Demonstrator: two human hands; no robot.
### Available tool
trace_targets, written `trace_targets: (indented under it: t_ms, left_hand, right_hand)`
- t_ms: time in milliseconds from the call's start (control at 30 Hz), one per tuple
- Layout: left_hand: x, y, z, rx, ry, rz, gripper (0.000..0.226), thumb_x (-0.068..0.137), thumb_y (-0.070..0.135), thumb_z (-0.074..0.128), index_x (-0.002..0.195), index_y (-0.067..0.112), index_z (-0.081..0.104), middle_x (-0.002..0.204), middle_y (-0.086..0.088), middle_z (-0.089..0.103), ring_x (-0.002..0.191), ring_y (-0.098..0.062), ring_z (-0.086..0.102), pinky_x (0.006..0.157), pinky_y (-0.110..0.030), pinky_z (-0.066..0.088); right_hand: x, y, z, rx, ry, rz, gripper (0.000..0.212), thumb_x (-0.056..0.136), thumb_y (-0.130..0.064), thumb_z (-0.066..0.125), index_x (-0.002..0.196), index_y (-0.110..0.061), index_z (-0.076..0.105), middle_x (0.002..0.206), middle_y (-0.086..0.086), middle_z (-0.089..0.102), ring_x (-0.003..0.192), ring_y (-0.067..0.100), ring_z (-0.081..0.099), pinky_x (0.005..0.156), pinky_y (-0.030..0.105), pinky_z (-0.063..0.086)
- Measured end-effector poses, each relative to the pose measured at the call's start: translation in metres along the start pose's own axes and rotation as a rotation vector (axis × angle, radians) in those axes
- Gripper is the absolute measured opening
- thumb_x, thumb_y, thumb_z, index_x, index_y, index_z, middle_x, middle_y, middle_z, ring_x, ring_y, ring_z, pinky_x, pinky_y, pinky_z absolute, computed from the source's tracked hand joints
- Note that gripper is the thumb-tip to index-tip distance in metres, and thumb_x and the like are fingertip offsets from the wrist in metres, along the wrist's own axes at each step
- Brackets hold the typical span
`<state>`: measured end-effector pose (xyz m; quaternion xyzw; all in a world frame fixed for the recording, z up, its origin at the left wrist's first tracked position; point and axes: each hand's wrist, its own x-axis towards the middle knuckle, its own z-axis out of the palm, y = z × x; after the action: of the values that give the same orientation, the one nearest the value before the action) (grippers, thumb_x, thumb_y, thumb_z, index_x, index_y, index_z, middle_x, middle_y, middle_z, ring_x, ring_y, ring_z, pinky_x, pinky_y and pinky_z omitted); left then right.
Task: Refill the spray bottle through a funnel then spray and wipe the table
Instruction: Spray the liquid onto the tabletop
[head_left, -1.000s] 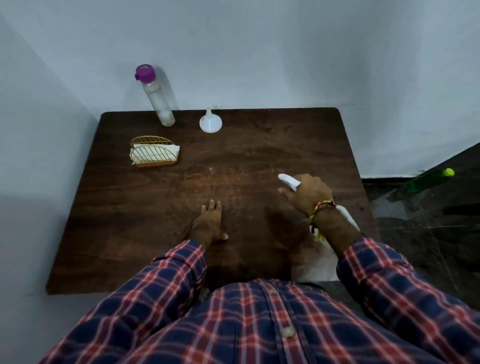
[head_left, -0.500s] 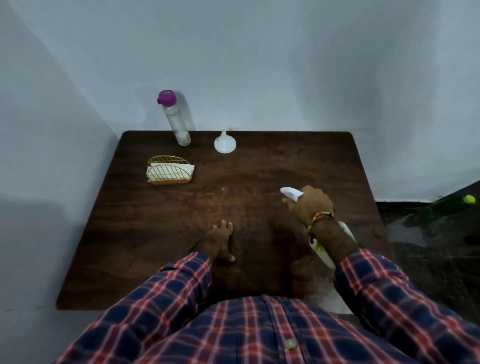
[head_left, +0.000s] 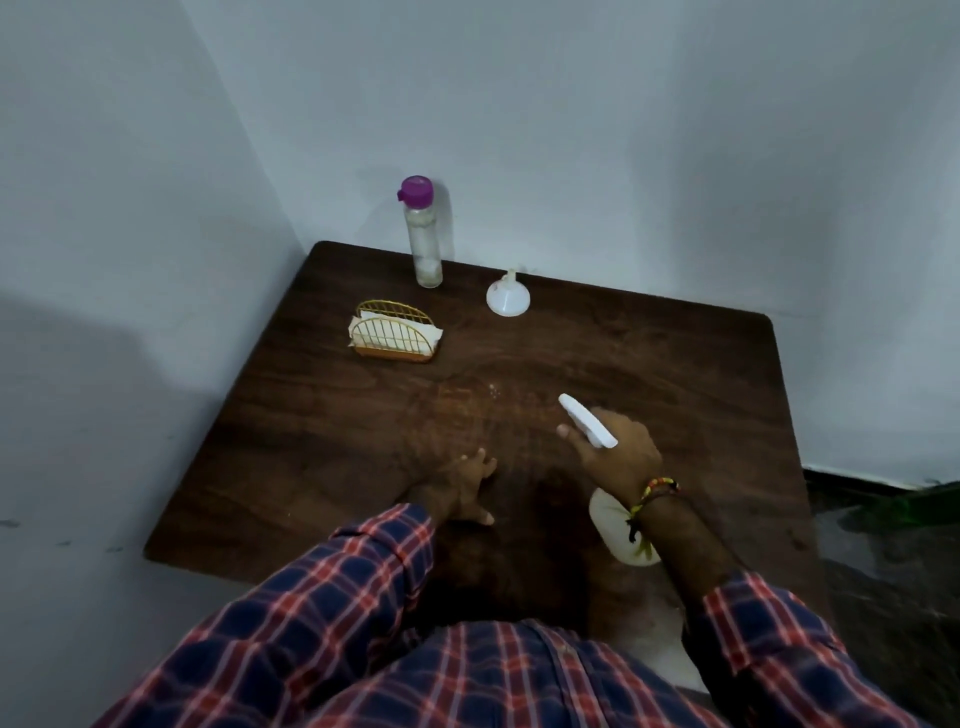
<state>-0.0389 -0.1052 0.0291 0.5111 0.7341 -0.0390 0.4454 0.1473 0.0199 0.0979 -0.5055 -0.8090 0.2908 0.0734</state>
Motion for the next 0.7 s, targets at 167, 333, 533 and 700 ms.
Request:
trace_targets:
  t_ms: [167, 333, 533, 700]
  left_hand:
    - [-0.017, -0.014, 0.002, -0.167, 0.159, -0.054, 0.082, 0.09, 0.037, 0.069, 0.156, 0.022, 0.023, 0.162, -0.002, 0.025, 0.147, -0.023, 0.025, 0.12, -0.032, 0.022]
    - [-0.032, -0.03, -0.004, -0.373, 0.278, -0.071, 0.082, 0.078, 0.06, 0.068, 0.149, 0.038, 0.035, 0.151, 0.006, 0.044, 0.139, -0.018, 0.041, 0.115, -0.038, 0.035]
    - [-0.044, -0.056, 0.008, -0.322, 0.336, -0.179, 0.096, 0.084, 0.041, 0.073, 0.158, 0.024, 0.015, 0.165, -0.001, 0.011, 0.153, -0.023, 0.006, 0.122, -0.036, 0.016]
    - [-0.031, -0.065, 0.003, -0.232, 0.196, -0.284, 0.12, 0.078, 0.043, 0.079, 0.157, 0.023, -0.009, 0.164, -0.008, -0.016, 0.15, -0.038, -0.012, 0.121, -0.054, 0.009]
  right_hand:
    - [-0.011, -0.015, 0.002, 0.402, 0.201, -0.18, 0.008, 0.09, -0.025, 0.072, 0.097, -0.024, 0.07, 0.084, -0.005, 0.071, 0.084, 0.014, 0.069, 0.079, 0.027, 0.057]
    - [-0.006, -0.041, 0.006, 0.62, 0.083, -0.28, 0.029, 0.093, -0.035, 0.066, 0.109, -0.011, 0.069, 0.091, -0.003, 0.07, 0.088, 0.018, 0.069, 0.083, 0.036, 0.057]
    - [0.0, -0.08, 0.019, 0.661, -0.132, -0.237, 0.04, 0.089, 0.001, 0.066, 0.122, -0.012, 0.047, 0.099, -0.006, 0.059, 0.088, 0.002, 0.061, 0.079, 0.019, 0.05]
    - [0.013, -0.104, 0.037, 0.606, -0.154, -0.243, 0.039, 0.086, 0.007, 0.063, 0.113, -0.012, 0.043, 0.097, -0.006, 0.056, 0.089, 0.005, 0.061, 0.079, 0.02, 0.051]
